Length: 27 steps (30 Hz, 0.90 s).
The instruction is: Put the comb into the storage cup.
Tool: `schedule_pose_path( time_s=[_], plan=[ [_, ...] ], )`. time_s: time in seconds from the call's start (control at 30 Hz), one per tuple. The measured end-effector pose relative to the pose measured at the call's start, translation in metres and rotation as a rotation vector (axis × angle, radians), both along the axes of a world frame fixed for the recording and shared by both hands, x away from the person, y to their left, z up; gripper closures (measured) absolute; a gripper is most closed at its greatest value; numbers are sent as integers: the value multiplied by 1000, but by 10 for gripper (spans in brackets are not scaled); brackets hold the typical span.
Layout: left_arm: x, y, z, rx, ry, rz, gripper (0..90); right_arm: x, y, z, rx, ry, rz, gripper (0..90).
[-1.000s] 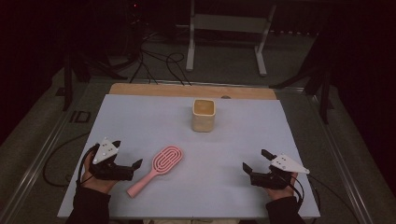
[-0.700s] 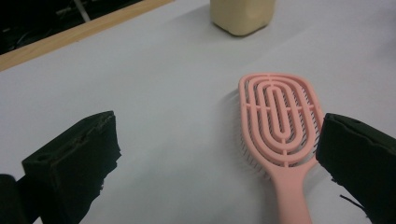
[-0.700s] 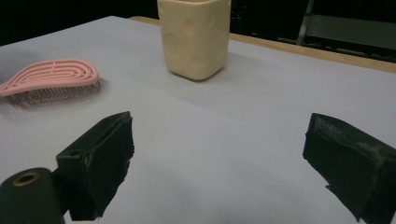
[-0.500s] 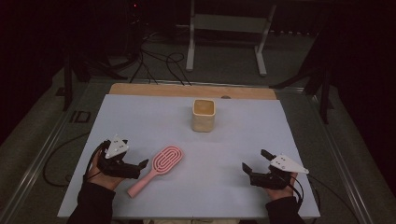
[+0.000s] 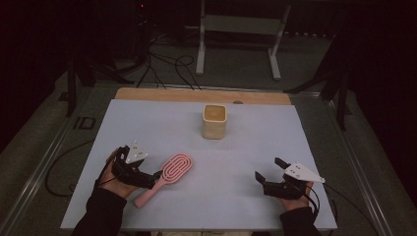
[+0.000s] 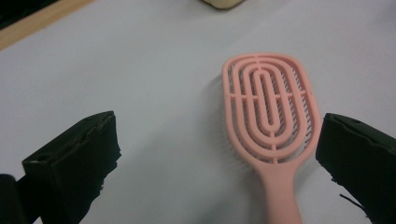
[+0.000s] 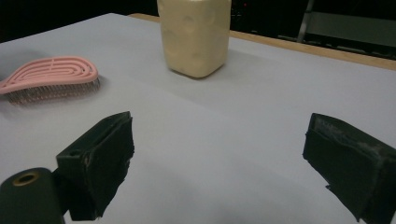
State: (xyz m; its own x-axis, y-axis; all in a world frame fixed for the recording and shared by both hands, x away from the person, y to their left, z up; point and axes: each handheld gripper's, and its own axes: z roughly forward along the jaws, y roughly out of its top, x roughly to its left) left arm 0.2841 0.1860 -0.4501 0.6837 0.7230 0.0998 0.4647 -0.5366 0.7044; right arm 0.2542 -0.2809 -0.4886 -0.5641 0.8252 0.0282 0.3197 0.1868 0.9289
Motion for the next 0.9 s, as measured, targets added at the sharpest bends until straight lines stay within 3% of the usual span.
schedule_pose_path(
  time_s=[0.23, 0.4, 0.53, 0.9],
  plan=[
    [4, -8, -4, 36, 40, -22, 1, 0, 0, 0, -3, 4, 0, 85],
    [6, -12, -3, 75, 47, -38, 1, 0, 0, 0, -2, 9, 0, 85],
    [7, -13, -2, 74, 54, -37, 1, 0, 1, -1, -2, 11, 1, 85],
    [13, -25, -8, 128, 114, -42, 1, 1, 1, -1, -4, 13, 6, 85]
  ],
)
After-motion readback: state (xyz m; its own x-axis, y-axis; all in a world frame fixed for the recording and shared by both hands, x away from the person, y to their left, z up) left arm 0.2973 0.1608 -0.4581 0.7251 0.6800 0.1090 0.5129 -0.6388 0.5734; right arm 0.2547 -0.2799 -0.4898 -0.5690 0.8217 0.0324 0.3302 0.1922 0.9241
